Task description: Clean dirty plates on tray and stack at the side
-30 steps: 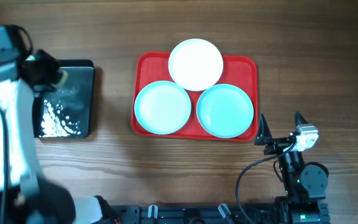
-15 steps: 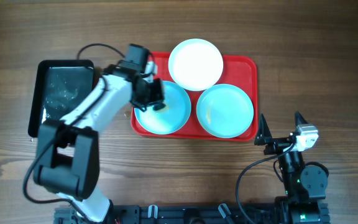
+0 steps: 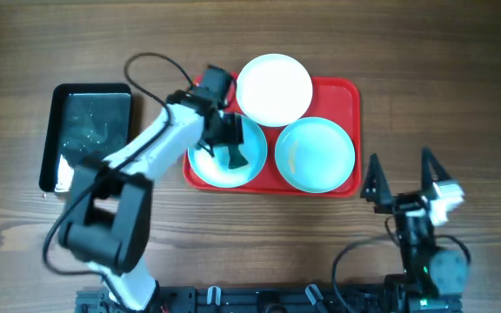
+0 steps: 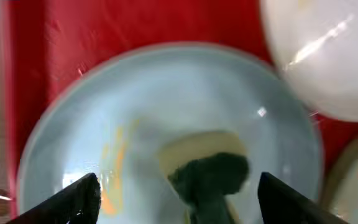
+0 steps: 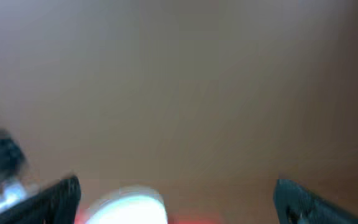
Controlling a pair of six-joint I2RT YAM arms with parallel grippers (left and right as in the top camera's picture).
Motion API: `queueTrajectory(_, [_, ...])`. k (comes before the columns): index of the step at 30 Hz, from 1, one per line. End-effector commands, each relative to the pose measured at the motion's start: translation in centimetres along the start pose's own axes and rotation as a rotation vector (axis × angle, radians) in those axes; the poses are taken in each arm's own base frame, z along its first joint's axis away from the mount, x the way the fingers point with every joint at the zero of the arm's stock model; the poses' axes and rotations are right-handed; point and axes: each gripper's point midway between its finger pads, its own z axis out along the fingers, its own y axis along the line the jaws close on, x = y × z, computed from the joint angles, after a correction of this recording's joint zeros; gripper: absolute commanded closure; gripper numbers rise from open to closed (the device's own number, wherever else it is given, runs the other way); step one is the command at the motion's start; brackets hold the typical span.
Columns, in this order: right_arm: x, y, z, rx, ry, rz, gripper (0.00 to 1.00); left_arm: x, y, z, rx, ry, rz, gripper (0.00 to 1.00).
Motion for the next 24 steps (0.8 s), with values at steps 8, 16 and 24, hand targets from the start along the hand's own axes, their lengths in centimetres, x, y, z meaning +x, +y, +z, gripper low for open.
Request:
queueTrajectory(8, [-11.2,5.4,9.5,-0.200,0.433,-0.120,0.00,-7.8,4.1,-12.7,0.108,-0.365,-0.203,0.19])
queueTrajectory(16, [4.1,11.0,19.5,-0.516,0.898,0.396,0.23,-7.4,4.5,-12.5,0.090,-0.346,-0.204,0.09])
queueTrajectory(24, [22.8,11.6,12.0,-0.127,1.533,0.077,0.15,-7.4,4.5,-12.5,0.089,-0.346,-0.204,0.00])
